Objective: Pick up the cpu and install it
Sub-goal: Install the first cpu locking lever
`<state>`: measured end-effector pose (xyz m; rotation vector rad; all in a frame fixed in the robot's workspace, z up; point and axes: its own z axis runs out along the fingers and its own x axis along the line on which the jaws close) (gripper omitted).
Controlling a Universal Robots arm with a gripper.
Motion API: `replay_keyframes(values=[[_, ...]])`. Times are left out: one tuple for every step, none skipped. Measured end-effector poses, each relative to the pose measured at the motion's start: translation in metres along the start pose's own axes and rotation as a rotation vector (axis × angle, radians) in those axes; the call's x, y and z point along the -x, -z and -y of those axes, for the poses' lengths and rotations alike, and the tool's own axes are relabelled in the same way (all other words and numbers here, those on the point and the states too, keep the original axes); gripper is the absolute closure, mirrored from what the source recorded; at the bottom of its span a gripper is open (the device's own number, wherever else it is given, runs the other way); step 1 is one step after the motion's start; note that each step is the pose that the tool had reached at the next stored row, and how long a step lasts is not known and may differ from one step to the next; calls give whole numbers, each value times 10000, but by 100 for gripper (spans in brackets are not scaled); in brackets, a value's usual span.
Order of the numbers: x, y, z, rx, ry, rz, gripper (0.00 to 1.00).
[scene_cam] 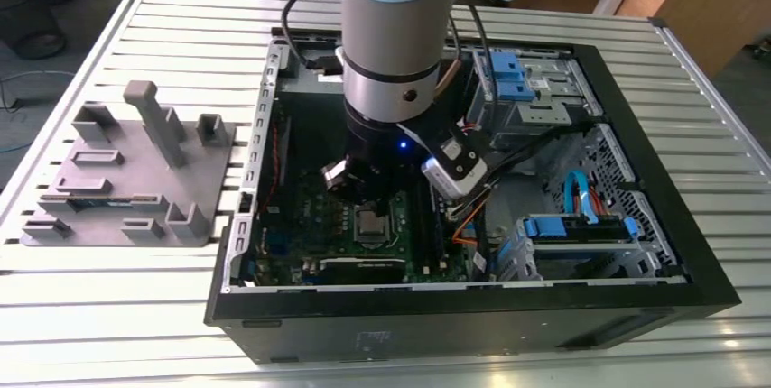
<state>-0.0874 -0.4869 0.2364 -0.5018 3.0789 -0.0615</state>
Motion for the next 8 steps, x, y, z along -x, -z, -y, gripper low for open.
replay_keyframes(values=[[0,0,0,0,0,0,89],[-1,0,0,-1,-1,0,89],[-1,1,0,-5,-1,-2,89],[-1,1,0,-7,-1,-3,89],[-1,0,0,-8,-1,-3,89],[-1,0,0,-8,-1,-3,89],[-1,0,0,-8,-1,-3,89],[-1,1,0,-9,-1,-3,89]])
